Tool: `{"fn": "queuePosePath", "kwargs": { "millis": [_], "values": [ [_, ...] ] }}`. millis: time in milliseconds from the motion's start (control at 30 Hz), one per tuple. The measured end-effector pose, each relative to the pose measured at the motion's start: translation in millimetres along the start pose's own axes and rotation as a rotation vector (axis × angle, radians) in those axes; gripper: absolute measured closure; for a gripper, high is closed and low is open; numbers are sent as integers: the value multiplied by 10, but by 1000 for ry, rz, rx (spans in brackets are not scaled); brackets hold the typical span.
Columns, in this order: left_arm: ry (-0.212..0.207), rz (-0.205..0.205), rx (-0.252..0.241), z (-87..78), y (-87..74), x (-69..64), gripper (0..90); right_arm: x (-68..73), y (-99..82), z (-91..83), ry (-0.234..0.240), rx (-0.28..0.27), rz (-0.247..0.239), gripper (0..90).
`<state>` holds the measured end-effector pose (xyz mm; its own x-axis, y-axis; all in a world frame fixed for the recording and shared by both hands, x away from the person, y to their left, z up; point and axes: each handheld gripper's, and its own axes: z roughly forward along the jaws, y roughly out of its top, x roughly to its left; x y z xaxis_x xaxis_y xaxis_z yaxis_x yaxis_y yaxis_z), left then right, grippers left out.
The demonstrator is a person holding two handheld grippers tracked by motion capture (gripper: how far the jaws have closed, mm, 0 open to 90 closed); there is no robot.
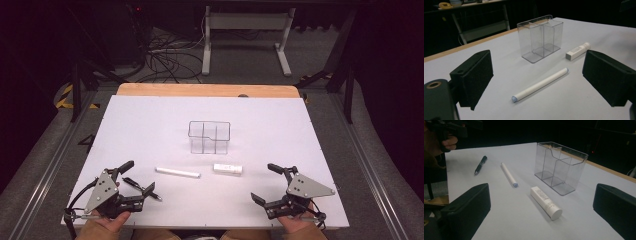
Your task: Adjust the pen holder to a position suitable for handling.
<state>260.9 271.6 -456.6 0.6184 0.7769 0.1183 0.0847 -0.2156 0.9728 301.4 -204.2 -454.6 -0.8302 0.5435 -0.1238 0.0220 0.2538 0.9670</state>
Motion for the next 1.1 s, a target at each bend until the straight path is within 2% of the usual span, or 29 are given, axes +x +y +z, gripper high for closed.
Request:
{"fn": "queuePosePath", "kwargs": {
  "millis": [267,367,500,700,933,1100],
  "values": [
    [-10,-4,-6,-2,9,-4,104,10,2,14,2,11,-11,21],
    [-10,-7,-3,-7,13,1,107,14,-2,29,8,11,5,21],
    [-9,-8,3,-11,21,12,110,18,-3,38,10,15,0,26],
    [-26,-21,10,-8,38,32,114,17,-9,47,21,17,10,35],
    [-37,-10,17,-9,83,40,114,24,-9,62,27,19,10,37],
    [-55,-27,23,9,137,65,113,30,-10,72,31,23,9,37]
  ]
}}
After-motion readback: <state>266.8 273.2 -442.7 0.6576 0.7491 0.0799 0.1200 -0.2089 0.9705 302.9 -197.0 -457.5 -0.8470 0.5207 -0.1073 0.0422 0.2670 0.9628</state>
